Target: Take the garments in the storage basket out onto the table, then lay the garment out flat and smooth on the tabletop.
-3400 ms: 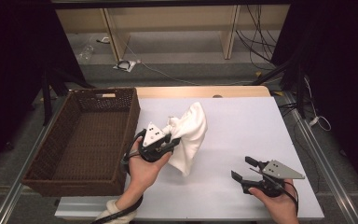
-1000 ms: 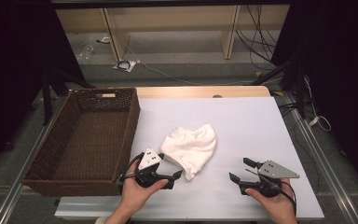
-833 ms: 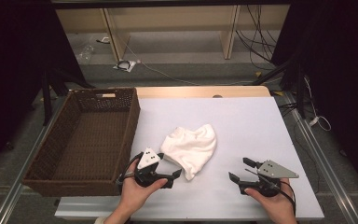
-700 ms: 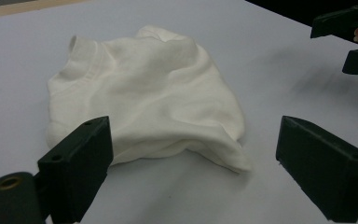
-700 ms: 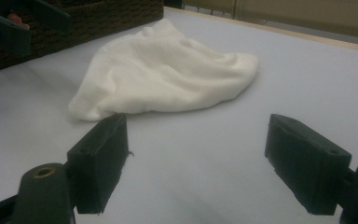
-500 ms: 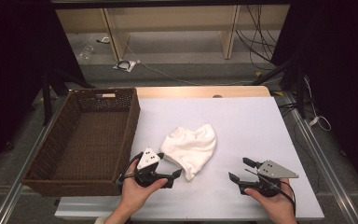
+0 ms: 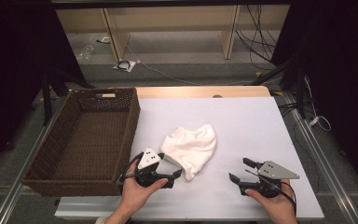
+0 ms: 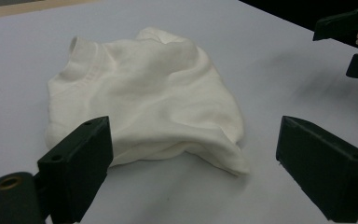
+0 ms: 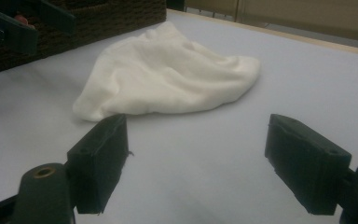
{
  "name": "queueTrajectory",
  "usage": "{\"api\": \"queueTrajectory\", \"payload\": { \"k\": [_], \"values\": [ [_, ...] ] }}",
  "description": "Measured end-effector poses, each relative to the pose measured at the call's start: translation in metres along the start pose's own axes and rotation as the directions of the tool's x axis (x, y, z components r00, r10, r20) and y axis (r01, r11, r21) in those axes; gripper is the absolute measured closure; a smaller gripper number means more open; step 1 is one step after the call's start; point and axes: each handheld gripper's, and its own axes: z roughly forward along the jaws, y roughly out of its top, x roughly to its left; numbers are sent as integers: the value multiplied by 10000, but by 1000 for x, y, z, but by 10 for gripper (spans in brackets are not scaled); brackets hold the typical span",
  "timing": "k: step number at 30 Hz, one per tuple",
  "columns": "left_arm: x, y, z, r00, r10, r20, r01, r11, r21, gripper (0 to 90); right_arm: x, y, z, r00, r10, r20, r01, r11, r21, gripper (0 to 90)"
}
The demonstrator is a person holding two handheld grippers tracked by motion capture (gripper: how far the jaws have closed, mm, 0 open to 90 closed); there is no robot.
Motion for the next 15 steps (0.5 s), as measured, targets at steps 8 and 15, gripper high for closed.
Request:
{"api": "queueTrajectory", "payload": {
  "k": [8, 15],
  "values": [
    [2, 1, -1, 9996, -255, 76, 256, 9995, -169, 109, 11, 10, 13, 9984, -307, -466, 305, 9995, -44, 254],
    [-2, 1, -1, 9999, -166, -50, 165, 9998, -84, 116, 24, 22, 42, 9947, -400, -945, 428, 9987, 281, 304]
  ]
}}
